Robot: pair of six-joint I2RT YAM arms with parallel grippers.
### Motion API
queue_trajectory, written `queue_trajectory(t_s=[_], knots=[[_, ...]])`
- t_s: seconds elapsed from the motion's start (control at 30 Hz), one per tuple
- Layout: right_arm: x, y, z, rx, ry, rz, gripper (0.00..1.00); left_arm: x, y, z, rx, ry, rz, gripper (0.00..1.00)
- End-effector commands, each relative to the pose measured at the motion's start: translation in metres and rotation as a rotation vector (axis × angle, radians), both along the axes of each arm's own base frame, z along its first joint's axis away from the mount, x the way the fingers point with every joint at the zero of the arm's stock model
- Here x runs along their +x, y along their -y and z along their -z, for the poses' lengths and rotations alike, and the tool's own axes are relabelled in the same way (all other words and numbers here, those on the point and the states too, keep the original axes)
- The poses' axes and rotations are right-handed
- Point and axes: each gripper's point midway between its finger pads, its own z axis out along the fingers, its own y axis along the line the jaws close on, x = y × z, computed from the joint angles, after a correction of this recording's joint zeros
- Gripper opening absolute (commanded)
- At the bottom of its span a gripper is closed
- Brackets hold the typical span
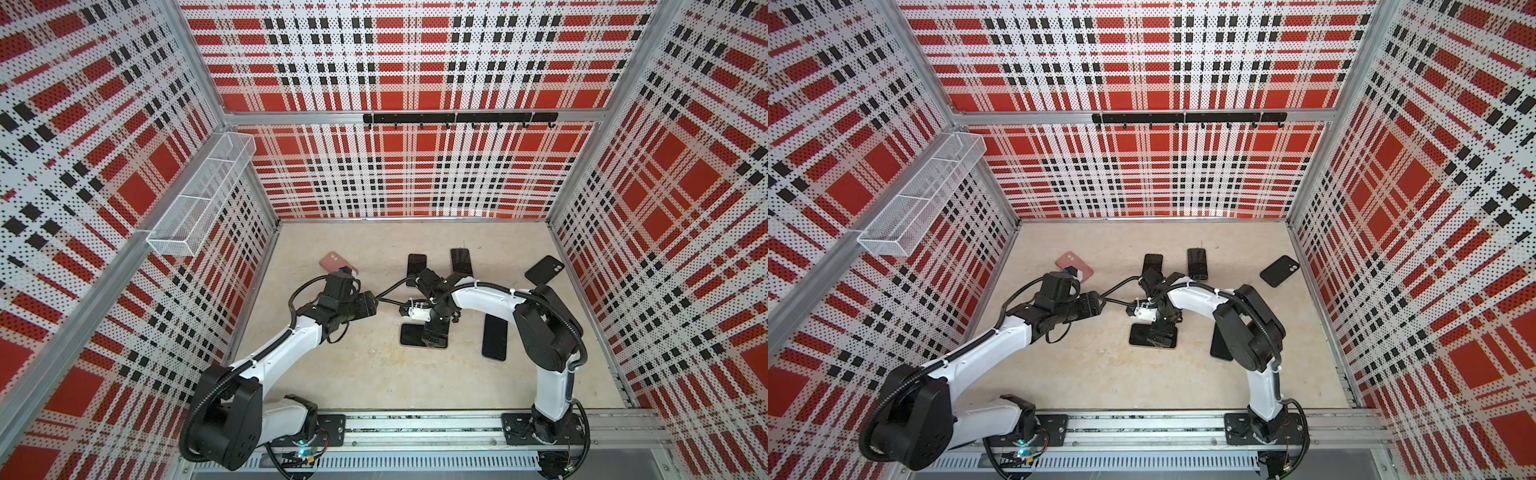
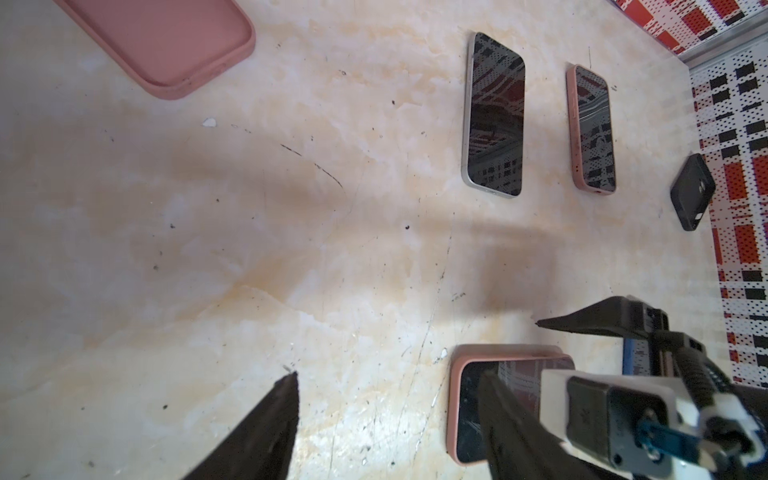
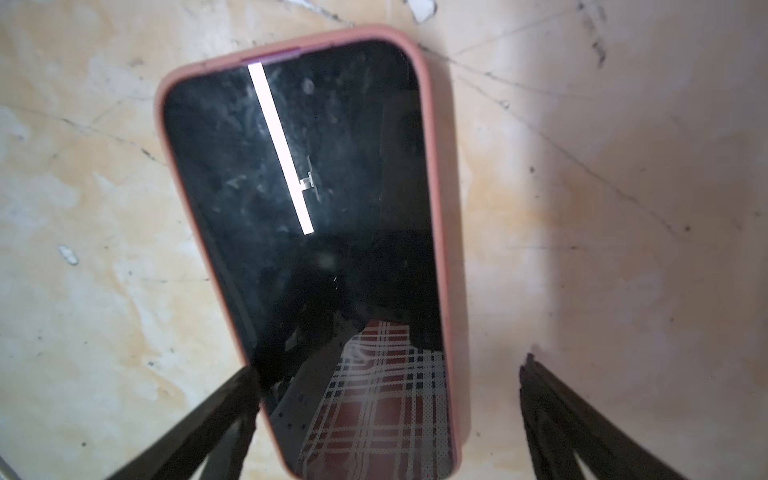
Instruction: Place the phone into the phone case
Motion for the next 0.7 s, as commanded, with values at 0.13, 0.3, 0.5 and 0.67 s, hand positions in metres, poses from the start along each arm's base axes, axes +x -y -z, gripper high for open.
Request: queue_trajectory(t_s=[0.13, 0.3, 0.5, 0.67], knots=[[-0.003, -0.005, -0.027, 0.041, 0.005, -0.036, 1.0, 0.009, 0.003, -0.011, -0.014, 0.039, 0.015, 0.71], [-0.012, -0.002, -0.018, 0.042, -0.019, -0.06, 1.0, 0.008, 0.002, -0.011, -0.014, 0.042, 0.007, 0.71], [-0.013, -0.002, 0.0, 0.018, -0.036, -0.068, 1.0, 0.009, 0.002, -0.011, -0.015, 0.042, 0.008, 0.71], [-0.018, -0.001, 0.008, 0.007, -0.051, -0.077, 1.0, 0.009, 0.002, -0.01, -0.014, 0.037, 0.01, 0.71]])
